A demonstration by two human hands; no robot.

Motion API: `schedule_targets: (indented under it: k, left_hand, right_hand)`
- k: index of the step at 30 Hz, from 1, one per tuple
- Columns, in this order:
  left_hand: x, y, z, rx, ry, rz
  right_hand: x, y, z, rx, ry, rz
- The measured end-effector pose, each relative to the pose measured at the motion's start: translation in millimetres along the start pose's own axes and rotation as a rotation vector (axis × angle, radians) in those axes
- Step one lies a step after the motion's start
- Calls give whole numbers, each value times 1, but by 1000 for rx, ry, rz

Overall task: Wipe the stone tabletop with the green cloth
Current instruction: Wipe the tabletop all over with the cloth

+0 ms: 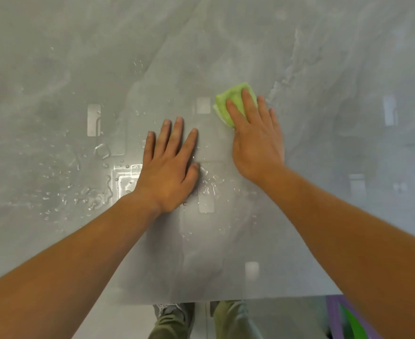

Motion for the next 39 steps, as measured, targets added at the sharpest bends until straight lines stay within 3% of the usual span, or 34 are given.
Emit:
schedule_targets:
  k: [2, 7, 9, 12, 14, 19, 20, 25, 32, 37, 39]
  left_hand:
    - [1, 0, 0, 3, -6, -29]
    - [2, 5, -4, 33, -20, -75]
    - [1, 3, -10, 38, -24, -65]
    - [4, -5, -21, 42, -22, -36]
    - [5, -10, -27, 28, -28, -15]
    - [6, -15, -29, 16, -20, -4]
    - [6, -15, -29, 16, -16, -1]
    - [7, -15, -33, 22, -22, 11]
    - [8, -21, -47, 17, -61, 9]
    - [10, -22, -48, 16, -81, -1]
    - [10, -21, -49, 19, -80, -4]
  right_hand:
    - [13, -6, -9, -9, 20, 2]
    - [17, -37, -80, 92, 295, -113]
    - [0, -27, -65, 49, 240, -86]
    - [-25, -7, -40, -18, -21, 56]
    - [-23, -11, -53, -47, -96, 76]
    - [-2, -48, -115, 52, 189, -79]
    - [-10, -45, -111, 40, 178, -81]
    - [-31, -32, -97, -69, -232, 125]
    - [27, -62, -128, 41, 30, -40]
    - [26, -32, -59, -49, -135, 54]
    - [39, -38, -67, -55, -100, 28]
Point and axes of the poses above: each hand's wrist, its own z-axis towards the middle knuckle, its own y-axis out of the back of the hand, x = y × z, the point moved 8 cm from there along z, towards the middle knuckle, and after that the axes turned 12 degrees about x, right-handed, at the moved point
